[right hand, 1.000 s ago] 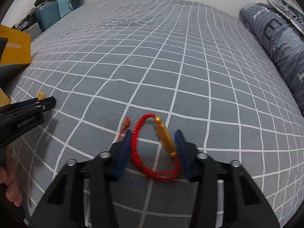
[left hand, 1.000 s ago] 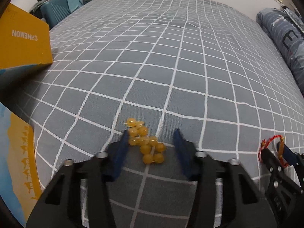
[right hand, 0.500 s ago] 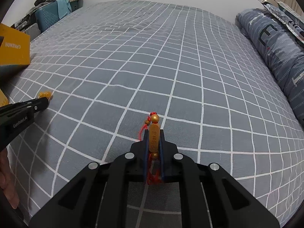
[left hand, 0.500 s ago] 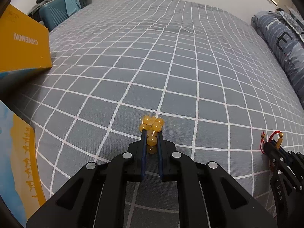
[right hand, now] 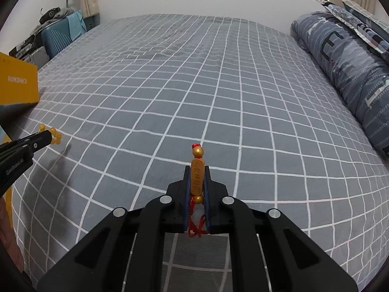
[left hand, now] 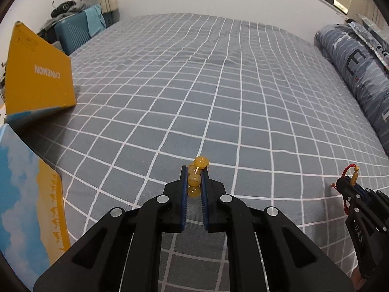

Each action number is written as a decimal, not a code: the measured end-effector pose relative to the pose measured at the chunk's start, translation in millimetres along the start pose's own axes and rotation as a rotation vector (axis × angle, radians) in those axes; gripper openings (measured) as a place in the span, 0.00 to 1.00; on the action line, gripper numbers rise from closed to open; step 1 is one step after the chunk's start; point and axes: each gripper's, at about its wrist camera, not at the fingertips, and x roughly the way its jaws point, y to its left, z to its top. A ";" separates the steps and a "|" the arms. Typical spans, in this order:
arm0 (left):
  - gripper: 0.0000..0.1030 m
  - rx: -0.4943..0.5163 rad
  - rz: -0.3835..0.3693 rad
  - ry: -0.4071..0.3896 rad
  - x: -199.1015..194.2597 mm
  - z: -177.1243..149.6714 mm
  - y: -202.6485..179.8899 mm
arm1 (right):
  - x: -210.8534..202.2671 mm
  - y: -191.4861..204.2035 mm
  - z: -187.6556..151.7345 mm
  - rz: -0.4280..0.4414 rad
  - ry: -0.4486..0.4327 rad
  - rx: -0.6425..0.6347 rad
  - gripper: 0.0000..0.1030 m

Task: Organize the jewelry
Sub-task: 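Carry the amber and red string bracelets with both tools into the white box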

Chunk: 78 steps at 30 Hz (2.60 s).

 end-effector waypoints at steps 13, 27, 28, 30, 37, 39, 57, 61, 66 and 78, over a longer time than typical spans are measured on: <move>0.09 0.030 -0.036 -0.106 -55.2 4.9 -8.8 | -49.0 -6.5 6.6 -0.017 -0.106 0.016 0.08; 0.09 0.055 -0.039 -0.167 -91.8 -3.6 -3.6 | -92.5 -1.1 4.6 -0.018 -0.187 0.027 0.08; 0.09 0.057 -0.037 -0.168 -92.8 -4.0 -3.2 | -94.2 -1.0 3.6 -0.025 -0.192 0.027 0.08; 0.09 0.056 -0.035 -0.173 -95.9 -5.6 -1.7 | -95.6 -0.8 1.7 -0.027 -0.192 0.026 0.08; 0.09 0.050 -0.044 -0.186 -105.4 -9.0 3.1 | -99.8 2.5 -7.7 -0.045 -0.187 0.010 0.08; 0.09 0.050 -0.042 -0.184 -105.3 -9.1 2.8 | -102.0 4.0 -7.8 -0.049 -0.191 0.004 0.08; 0.09 0.016 -0.053 -0.211 -164.0 -2.1 41.6 | -148.8 48.5 9.1 0.001 -0.222 -0.041 0.08; 0.09 -0.002 -0.006 -0.232 -192.8 -6.9 72.8 | -172.4 82.2 12.1 0.046 -0.244 -0.068 0.08; 0.09 -0.040 0.064 -0.218 -213.7 -26.0 124.8 | -198.0 141.3 7.5 0.105 -0.259 -0.130 0.08; 0.09 -0.188 0.216 -0.172 -243.6 -80.8 264.3 | -213.4 293.7 -27.2 0.253 -0.224 -0.281 0.08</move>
